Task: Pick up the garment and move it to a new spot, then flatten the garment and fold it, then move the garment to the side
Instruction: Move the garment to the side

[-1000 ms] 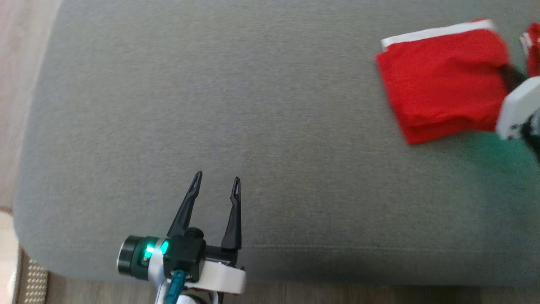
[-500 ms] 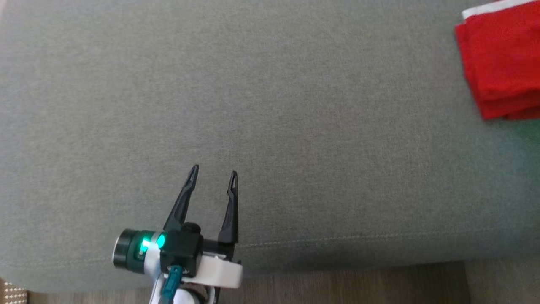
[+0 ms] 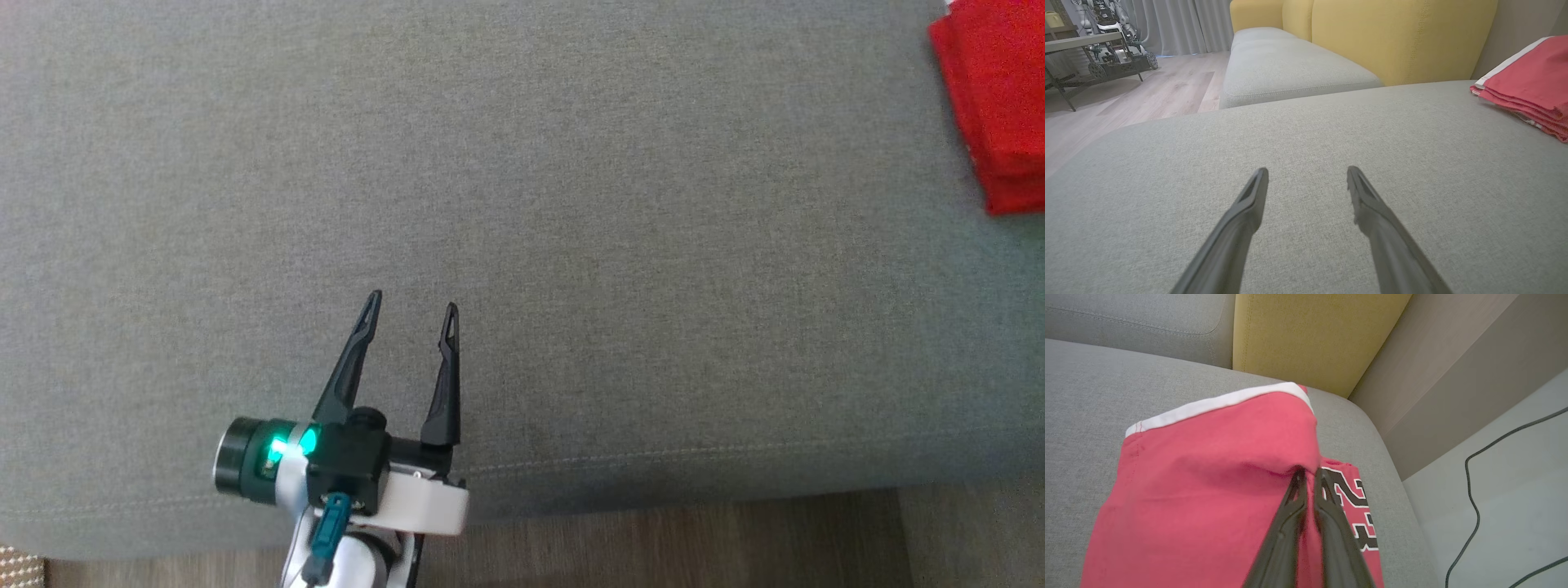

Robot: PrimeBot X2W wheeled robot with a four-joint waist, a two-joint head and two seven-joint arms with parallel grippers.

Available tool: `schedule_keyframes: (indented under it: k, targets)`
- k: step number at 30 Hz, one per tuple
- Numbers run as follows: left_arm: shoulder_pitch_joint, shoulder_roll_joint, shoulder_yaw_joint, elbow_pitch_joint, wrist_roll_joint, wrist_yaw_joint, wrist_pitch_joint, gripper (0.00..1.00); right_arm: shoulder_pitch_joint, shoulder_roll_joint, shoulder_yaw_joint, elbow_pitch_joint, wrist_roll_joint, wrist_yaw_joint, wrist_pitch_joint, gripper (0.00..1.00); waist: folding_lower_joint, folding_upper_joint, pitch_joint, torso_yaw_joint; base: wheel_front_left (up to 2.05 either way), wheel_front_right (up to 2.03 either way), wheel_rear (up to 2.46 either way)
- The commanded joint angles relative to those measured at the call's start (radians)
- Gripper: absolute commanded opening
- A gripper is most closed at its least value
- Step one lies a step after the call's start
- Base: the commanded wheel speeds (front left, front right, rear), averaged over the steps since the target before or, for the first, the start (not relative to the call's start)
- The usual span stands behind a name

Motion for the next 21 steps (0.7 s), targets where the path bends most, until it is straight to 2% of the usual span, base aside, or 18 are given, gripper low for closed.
schedule_keyframes:
  k: [1,10,11,12,18,21]
  targets:
    - [-0.023,0.004,0.02,-0.032,0.003,0.007,-0.005,1.0,-0.019,-0.039,-0.003,-0.011,-0.017,0.0,-0.014,0.0,-0.0001,0.0,0.002,0.001,0.0,0.0,0.0]
    - [-0.029,0.001,0.012,-0.027,-0.004,0.008,-0.005,1.0,-0.022,-0.052,-0.089,-0.002,-0.141,0.0,-0.015,0.0,-0.0001,0.0,0.001,0.004,0.0,0.0,0.0]
    - [-0.029,0.001,0.012,-0.026,-0.005,0.008,-0.005,1.0,-0.02,-0.053,-0.106,-0.001,-0.152,0.0,-0.008,0.37,-0.0001,0.0,0.0,0.004,0.0,0.0,0.0]
    - [-0.03,0.0,0.011,-0.026,-0.006,0.008,-0.005,1.0,-0.016,-0.056,-0.124,-0.001,-0.165,0.0,-0.001,1.0,-0.0001,0.0,-0.001,0.004,0.0,0.0,0.0]
    - [-0.025,-0.002,0.011,-0.019,-0.012,0.005,-0.005,1.0,0.006,-0.062,-0.18,-0.001,-0.297,0.0,0.004,1.0,-0.0001,0.0,-0.027,0.007,0.0,0.0,0.0]
    - [-0.013,-0.002,0.014,-0.014,-0.015,0.005,-0.005,1.0,0.034,-0.027,-0.228,-0.007,-0.404,0.0,-0.01,1.0,-0.0001,0.0,-0.066,0.007,0.0,0.0,0.0]
